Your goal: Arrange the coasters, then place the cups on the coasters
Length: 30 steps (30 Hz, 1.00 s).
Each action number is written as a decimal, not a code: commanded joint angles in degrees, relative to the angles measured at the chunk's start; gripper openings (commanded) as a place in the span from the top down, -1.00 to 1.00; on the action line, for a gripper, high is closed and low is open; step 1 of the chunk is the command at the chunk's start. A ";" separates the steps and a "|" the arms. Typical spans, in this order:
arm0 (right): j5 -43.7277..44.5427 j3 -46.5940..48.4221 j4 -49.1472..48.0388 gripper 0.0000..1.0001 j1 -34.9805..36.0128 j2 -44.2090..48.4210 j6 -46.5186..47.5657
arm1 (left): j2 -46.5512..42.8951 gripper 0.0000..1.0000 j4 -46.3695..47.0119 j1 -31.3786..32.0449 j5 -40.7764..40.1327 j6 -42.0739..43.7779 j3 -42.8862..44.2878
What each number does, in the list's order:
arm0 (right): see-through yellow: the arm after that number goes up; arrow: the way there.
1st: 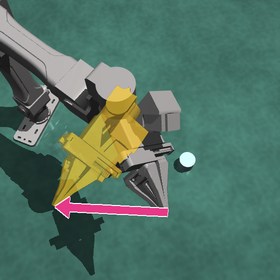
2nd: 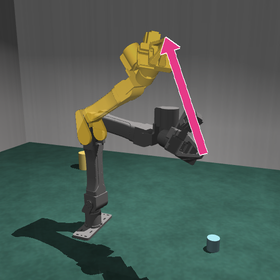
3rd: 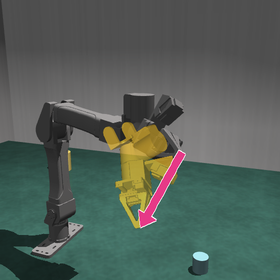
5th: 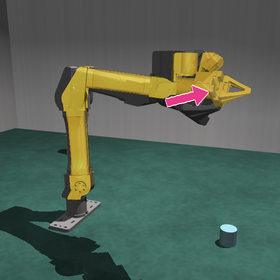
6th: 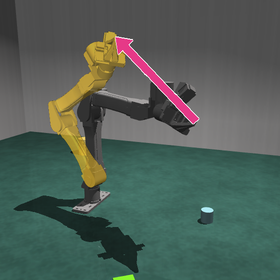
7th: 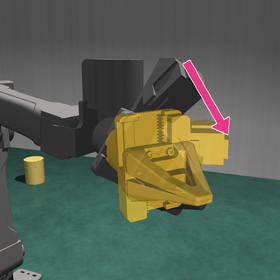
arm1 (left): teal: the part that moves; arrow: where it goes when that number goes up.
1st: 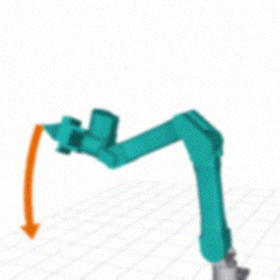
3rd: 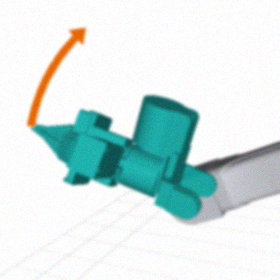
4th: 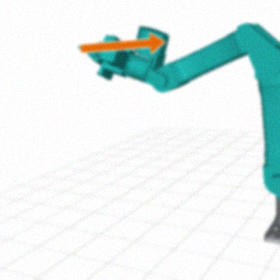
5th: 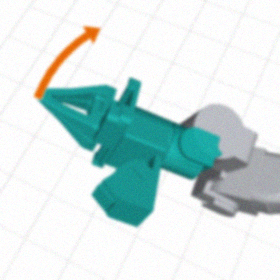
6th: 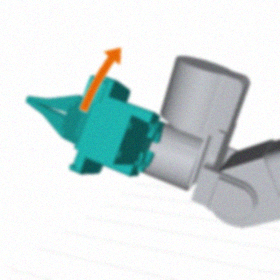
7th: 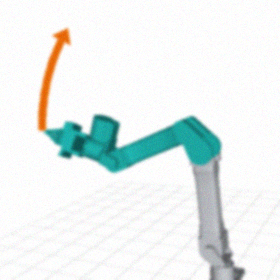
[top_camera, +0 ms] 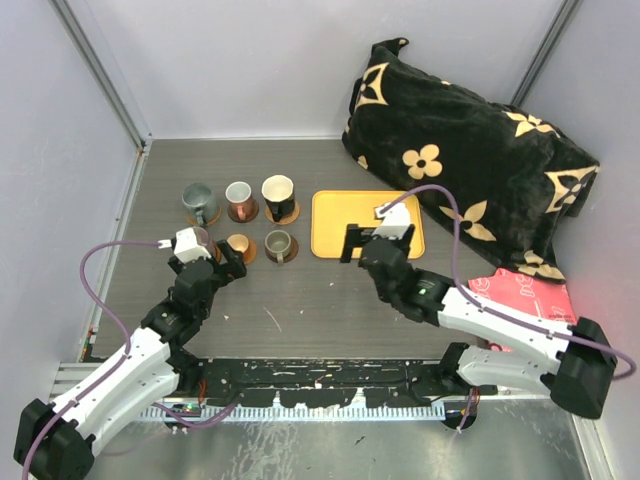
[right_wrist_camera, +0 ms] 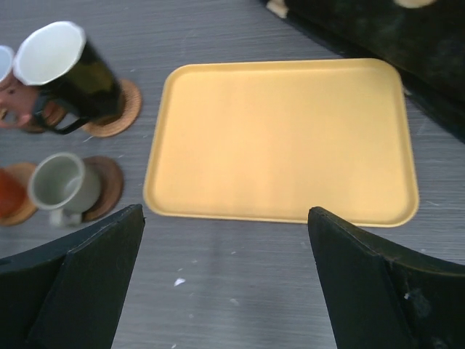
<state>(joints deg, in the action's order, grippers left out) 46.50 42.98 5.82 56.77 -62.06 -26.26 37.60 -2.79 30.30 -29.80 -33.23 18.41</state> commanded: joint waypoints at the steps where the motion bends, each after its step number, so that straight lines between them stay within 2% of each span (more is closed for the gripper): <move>1: -8.85 -4.94 -7.88 -1.00 -7.01 5.97 3.96 | -0.57 -0.96 3.18 0.02 0.07 1.50 0.41; 8: -16.97 -8.45 -13.25 -1.00 -11.16 7.18 9.04 | -1.91 -0.96 2.79 0.00 -1.00 1.68 -0.04; 12: -24.13 -9.82 -15.93 -1.00 -13.98 6.99 7.96 | -1.83 -0.96 2.79 0.02 -1.24 1.85 0.06; 17: -27.58 -10.64 -16.89 -1.00 -14.83 6.72 6.62 | -1.83 -0.96 2.68 0.02 -1.41 1.94 0.13; 30: -25.70 -10.72 -15.90 -1.00 -14.85 7.55 4.89 | -1.88 -0.96 2.58 0.02 -1.48 1.95 0.17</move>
<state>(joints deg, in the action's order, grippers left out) 20.29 31.22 -7.35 42.13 -55.59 -20.93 36.62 -2.81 30.30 -29.78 -32.05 18.41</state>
